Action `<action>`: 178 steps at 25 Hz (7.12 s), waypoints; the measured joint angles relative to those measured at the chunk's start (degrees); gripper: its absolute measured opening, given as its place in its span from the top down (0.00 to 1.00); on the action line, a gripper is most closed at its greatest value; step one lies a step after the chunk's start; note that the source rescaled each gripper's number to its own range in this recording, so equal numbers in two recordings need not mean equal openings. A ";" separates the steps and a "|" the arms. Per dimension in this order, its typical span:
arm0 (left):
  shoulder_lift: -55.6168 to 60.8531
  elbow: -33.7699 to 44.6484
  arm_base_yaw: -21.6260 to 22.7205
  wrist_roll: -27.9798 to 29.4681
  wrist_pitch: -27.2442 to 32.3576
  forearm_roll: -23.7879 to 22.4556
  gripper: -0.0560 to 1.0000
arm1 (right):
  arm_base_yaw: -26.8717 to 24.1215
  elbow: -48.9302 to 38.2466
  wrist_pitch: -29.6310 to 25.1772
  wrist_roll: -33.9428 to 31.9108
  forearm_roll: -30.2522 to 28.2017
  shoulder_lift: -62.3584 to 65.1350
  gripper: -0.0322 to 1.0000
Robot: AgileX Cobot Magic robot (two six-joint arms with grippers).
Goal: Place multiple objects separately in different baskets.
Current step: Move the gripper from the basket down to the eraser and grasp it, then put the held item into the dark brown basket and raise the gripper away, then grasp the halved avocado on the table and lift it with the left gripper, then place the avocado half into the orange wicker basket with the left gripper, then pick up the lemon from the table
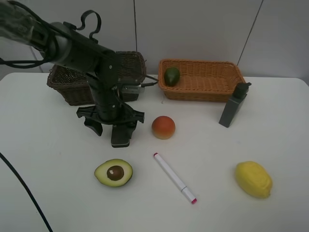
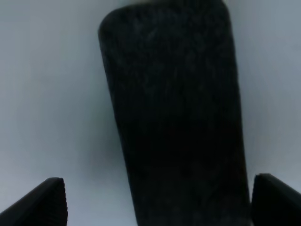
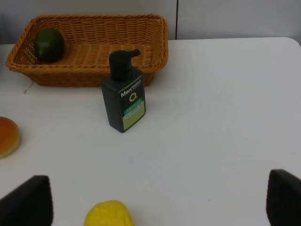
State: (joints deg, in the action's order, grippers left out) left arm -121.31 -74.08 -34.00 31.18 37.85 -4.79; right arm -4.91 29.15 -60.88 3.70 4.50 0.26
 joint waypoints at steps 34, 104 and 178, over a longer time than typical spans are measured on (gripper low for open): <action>11.40 -15.25 16.71 -9.05 -9.23 -2.83 0.57 | 0.00 0.00 0.00 -0.05 0.00 0.00 0.00; 11.86 20.07 -13.24 -52.63 -6.99 3.03 0.00 | 0.00 0.00 0.00 -0.05 0.00 0.00 0.00; 6.04 -38.99 1.27 -18.87 30.70 -4.73 0.03 | 0.00 0.00 0.00 -0.05 0.00 0.00 0.00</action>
State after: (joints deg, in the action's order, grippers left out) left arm -115.26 -113.07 -32.73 12.30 68.55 -9.52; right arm -4.91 29.15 -60.88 3.65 4.50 0.26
